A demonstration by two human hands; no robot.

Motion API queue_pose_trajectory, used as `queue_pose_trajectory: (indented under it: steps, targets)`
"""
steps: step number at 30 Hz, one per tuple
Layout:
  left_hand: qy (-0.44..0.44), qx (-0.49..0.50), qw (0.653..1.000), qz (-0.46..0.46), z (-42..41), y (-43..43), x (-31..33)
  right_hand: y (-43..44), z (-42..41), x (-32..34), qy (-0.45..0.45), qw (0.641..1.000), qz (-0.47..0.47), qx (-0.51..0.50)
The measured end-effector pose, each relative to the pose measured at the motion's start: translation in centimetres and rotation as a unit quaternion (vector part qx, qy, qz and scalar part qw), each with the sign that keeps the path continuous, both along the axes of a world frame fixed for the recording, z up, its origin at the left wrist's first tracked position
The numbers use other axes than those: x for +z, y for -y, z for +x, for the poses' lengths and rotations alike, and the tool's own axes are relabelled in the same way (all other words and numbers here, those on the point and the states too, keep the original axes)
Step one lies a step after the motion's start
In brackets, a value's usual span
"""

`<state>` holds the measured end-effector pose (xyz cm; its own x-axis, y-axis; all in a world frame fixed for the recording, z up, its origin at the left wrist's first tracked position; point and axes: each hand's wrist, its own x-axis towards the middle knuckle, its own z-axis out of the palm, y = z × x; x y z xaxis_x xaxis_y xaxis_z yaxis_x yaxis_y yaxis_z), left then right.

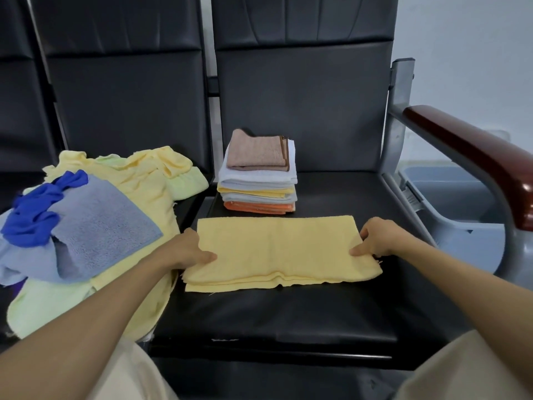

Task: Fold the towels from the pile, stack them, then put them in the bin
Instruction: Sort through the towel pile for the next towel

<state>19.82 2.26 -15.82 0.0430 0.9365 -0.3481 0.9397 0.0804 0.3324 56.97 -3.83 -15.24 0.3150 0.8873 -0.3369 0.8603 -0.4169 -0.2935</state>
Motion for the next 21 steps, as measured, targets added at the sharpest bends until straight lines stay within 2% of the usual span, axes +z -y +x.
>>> queue_pose_trajectory:
  steps: [4, 8, 11, 13, 16, 21]
  targets:
    - [0.037, 0.005, 0.999, -0.005, 0.6, 0.0, 0.1, 0.6, -0.3, 0.9, -0.064, 0.995, -0.076, 0.011]
    - [0.127, 0.024, 0.992, 0.017, 1.1, 0.5, 0.7, 1.5, 0.4, 1.1, -0.147, 0.987, -0.058, 0.01]
    - [0.25, 0.046, 0.967, 0.005, 1.6, 1.5, 1.8, 1.8, 0.7, 1.1, -0.248, 0.968, -0.031, -0.017]
    - [0.32, 0.047, 0.946, -0.013, 2.2, 2.7, 2.8, 1.9, 1.0, 1.0, -0.287, 0.957, -0.044, -0.031]
    - [0.398, 0.066, 0.915, -0.006, 3.6, 3.9, 3.8, 2.1, 1.3, 0.7, -0.295, 0.952, -0.065, -0.054]
    - [0.466, 0.105, 0.878, 0.005, 7.5, 4.6, 5.4, 1.4, 1.9, -0.1, -0.316, 0.942, -0.027, -0.11]
